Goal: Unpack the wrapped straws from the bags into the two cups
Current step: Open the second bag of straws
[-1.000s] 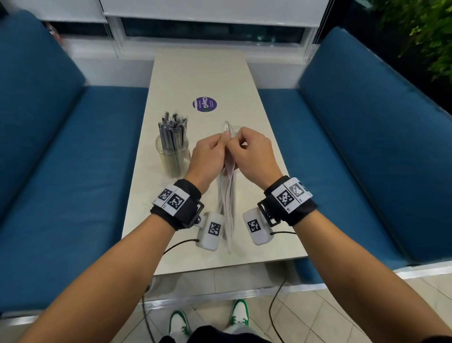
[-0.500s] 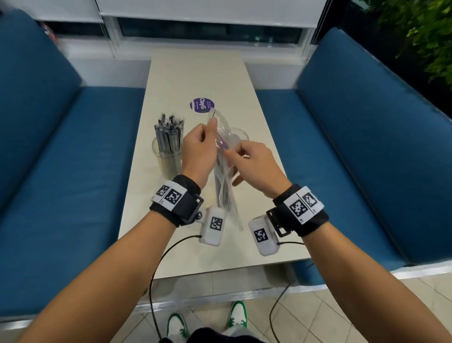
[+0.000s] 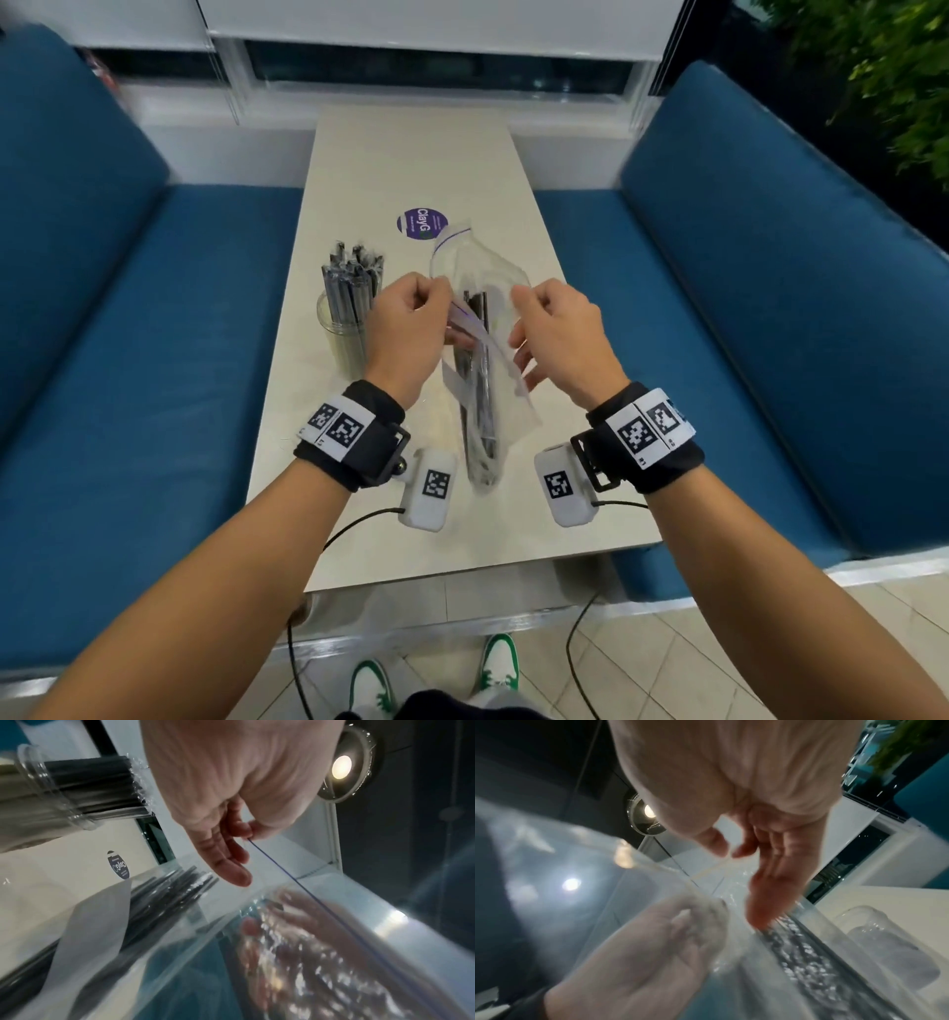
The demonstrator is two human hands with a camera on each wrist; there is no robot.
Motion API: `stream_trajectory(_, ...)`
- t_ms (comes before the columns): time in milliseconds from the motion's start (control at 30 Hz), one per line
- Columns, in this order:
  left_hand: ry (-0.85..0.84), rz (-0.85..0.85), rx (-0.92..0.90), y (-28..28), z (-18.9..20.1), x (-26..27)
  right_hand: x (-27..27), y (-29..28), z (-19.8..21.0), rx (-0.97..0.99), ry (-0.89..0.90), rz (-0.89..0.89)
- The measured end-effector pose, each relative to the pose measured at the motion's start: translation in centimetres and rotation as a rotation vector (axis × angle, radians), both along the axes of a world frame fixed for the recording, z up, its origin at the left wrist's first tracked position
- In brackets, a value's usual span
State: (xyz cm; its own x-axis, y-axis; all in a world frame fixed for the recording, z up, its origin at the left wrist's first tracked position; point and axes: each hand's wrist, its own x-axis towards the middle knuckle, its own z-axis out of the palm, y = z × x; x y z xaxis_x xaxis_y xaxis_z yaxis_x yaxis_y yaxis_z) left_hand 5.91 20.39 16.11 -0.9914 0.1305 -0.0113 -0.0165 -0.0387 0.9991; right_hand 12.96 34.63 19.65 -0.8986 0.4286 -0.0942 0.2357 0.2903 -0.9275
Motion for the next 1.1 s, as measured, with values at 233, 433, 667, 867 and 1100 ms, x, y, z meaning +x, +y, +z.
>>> stream_trajectory(233, -0.048, -0.095, -0.01, 0.3, -0.2, 0.5, 0.5, -0.1, 0.3, 0.105, -0.045, 0.106)
stream_trajectory(433, -0.085, -0.207, -0.061, 0.2, 0.3, 1.4, 1.0, 0.0, 0.9, 0.132, 0.014, 0.057)
stream_trajectory(667, -0.117, -0.269, -0.092, 0.8, 0.9, 1.9, 1.0, -0.5, 0.4, 0.18, 0.053, 0.114)
stream_trajectory(867, 0.072, -0.007, -0.272, -2.0, 0.6, 0.7, 1.9, 3.2, 0.5, 0.275, 0.044, -0.114)
stream_trajectory(1100, 0.064, 0.045, -0.378, -3.7, 0.4, -0.1, 2.7, 6.9, 2.2, 0.213, 0.093, -0.259)
